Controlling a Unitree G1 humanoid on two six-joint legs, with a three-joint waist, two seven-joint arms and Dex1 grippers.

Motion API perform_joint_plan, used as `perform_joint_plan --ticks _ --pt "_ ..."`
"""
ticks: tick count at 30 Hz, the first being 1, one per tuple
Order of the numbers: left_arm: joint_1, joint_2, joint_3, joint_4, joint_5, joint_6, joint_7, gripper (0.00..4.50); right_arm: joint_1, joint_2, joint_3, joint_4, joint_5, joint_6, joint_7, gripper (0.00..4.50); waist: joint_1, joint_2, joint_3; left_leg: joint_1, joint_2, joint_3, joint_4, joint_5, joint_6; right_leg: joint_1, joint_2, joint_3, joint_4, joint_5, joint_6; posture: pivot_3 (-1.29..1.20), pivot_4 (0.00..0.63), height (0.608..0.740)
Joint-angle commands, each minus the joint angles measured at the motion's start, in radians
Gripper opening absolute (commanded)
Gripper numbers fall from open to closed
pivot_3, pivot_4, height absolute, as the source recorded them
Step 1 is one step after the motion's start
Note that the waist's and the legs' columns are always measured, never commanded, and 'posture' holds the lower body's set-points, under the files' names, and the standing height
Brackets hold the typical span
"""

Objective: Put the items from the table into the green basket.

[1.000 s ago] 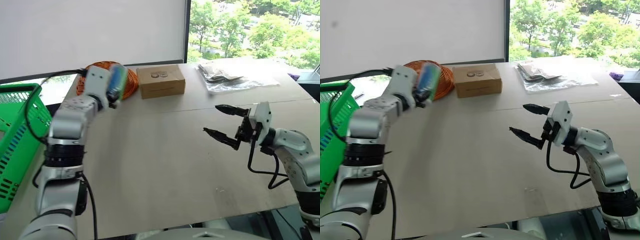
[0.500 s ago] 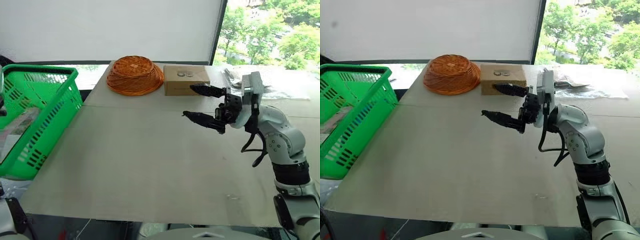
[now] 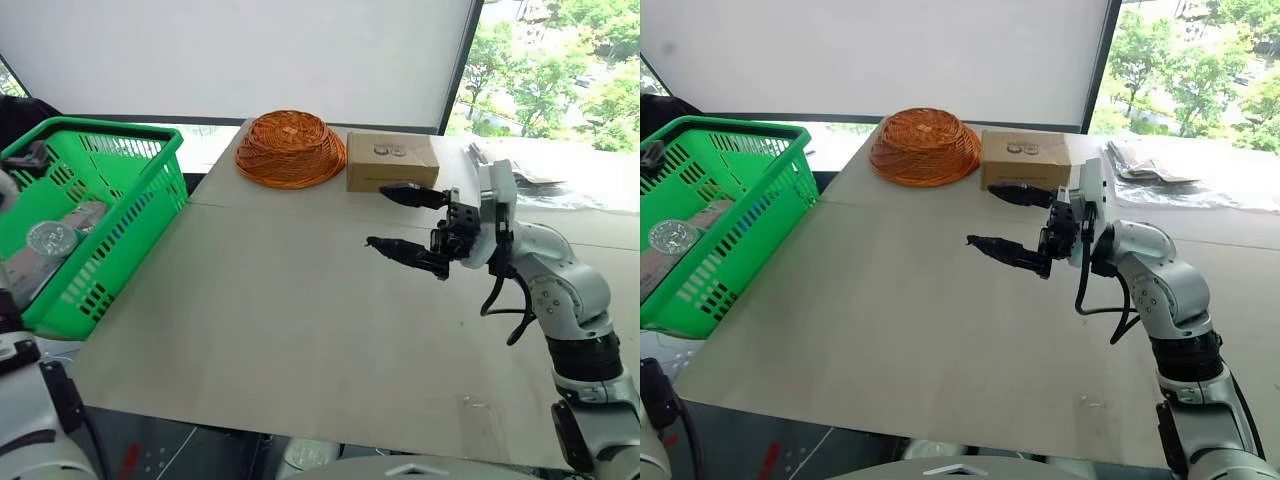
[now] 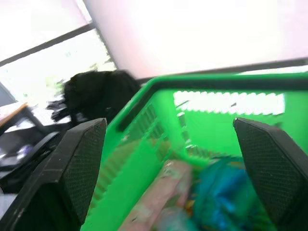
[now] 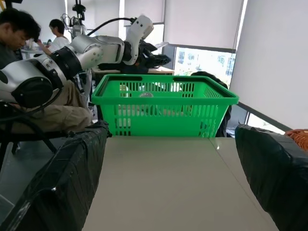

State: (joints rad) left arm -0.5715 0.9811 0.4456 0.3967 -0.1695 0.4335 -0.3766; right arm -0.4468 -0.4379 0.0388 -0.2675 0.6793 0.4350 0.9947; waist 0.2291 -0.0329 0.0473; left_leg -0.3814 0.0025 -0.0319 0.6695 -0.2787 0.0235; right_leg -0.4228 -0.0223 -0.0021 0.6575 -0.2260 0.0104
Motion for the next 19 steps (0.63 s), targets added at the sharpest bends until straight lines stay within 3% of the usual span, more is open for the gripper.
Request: perform_joint_plan --ticks 1,8,14,19 --pt "0.171 -0.066 -0.028 -0.232 -0.068 -0.03 -0.133 4.32 0.054 -0.034 -0.054 0.015 -0.033 -0.031 -0.021 4.5 -0.006 0.002 -0.002 0.0 -0.001 0.001 0.0 0.0 0.0 0.0 -0.003 0.001 0.001 0.0 0.0 0.24 0.0 0.74" --pt "0.607 -0.243 -0.211 -0.604 -0.073 -0.089 -0.25 4.32 0.222 -0.104 -0.073 0.217 -0.236 -0.24 -0.029 4.5 -0.041 0.003 -0.002 0.001 0.0 0.005 -0.001 -0.001 0.001 0.0 -0.004 0.009 0.0 0.0 0.0 0.2 0.0 0.74" --pt "0.707 -0.408 -0.322 -0.731 -0.134 -0.061 -0.238 4.32 0.339 -0.146 -0.06 0.302 -0.362 -0.413 -0.011 4.5 -0.056 0.009 -0.005 0.003 0.002 0.004 0.001 0.0 0.002 0.001 0.001 0.009 0.001 -0.002 -0.003 0.18 0.0 0.74" --pt "0.729 -0.434 -0.318 -0.732 -0.146 -0.066 -0.251 4.32 0.392 -0.138 -0.089 0.28 -0.346 -0.418 -0.032 4.5 -0.081 0.015 -0.007 0.018 0.004 0.007 0.001 0.0 0.002 0.013 0.008 0.014 0.002 -0.005 0.0 0.18 0.0 0.74"
